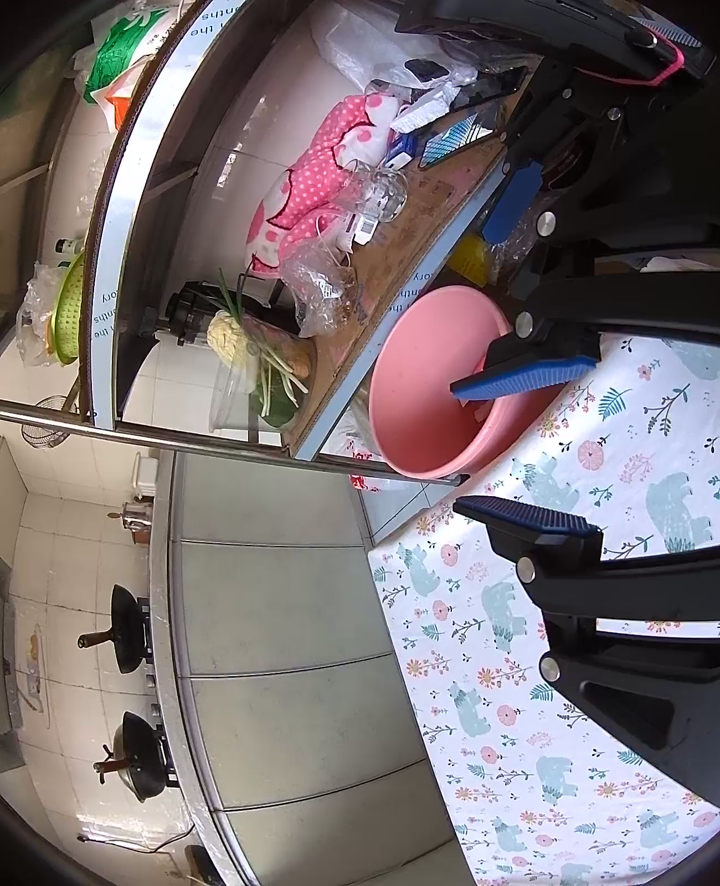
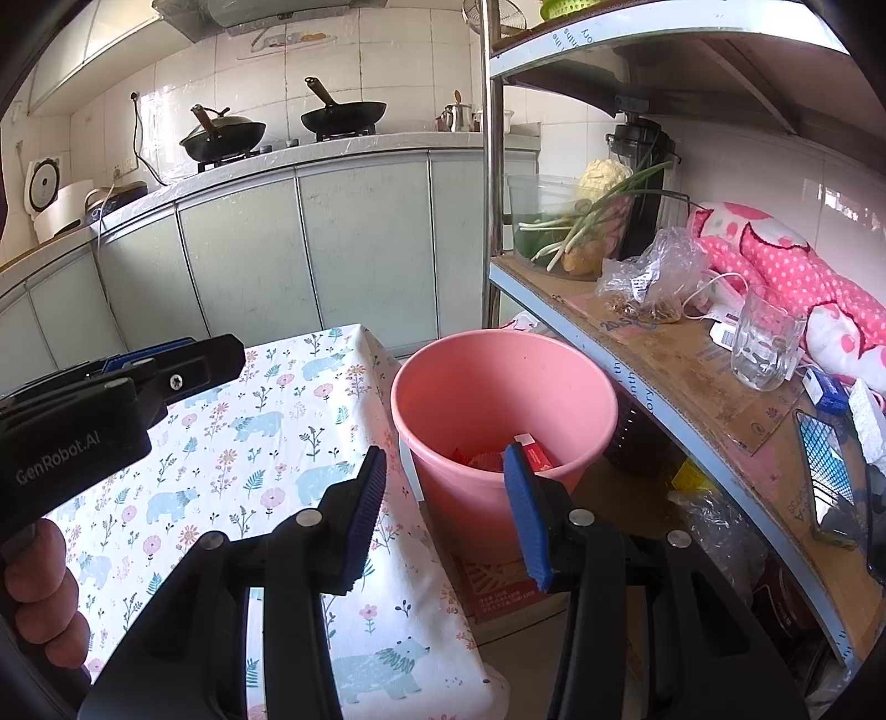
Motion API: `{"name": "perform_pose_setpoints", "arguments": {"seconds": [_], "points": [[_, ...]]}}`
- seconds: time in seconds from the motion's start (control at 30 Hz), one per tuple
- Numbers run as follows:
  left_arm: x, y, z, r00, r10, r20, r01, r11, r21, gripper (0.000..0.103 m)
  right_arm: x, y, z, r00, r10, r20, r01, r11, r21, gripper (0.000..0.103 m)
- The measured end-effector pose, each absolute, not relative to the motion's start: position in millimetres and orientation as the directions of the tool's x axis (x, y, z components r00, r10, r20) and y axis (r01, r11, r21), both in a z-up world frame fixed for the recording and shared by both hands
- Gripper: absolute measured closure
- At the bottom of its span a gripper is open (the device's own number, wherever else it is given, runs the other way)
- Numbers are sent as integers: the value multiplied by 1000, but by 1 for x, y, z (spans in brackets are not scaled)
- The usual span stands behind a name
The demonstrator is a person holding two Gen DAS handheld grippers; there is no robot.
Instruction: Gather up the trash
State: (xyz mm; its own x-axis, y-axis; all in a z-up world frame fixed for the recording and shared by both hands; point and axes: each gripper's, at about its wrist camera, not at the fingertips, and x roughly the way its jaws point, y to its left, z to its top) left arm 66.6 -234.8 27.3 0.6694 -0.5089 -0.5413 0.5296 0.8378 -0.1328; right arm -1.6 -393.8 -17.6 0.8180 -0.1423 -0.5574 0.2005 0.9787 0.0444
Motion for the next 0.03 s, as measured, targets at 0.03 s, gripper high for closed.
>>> {"name": "perform_pose_setpoints", "arguments": {"seconds": [0.03], "points": [[67, -235, 27, 670, -509, -541, 529, 838, -132, 68, -1, -394, -18, 817, -142, -559, 200, 979, 45, 58]]}}
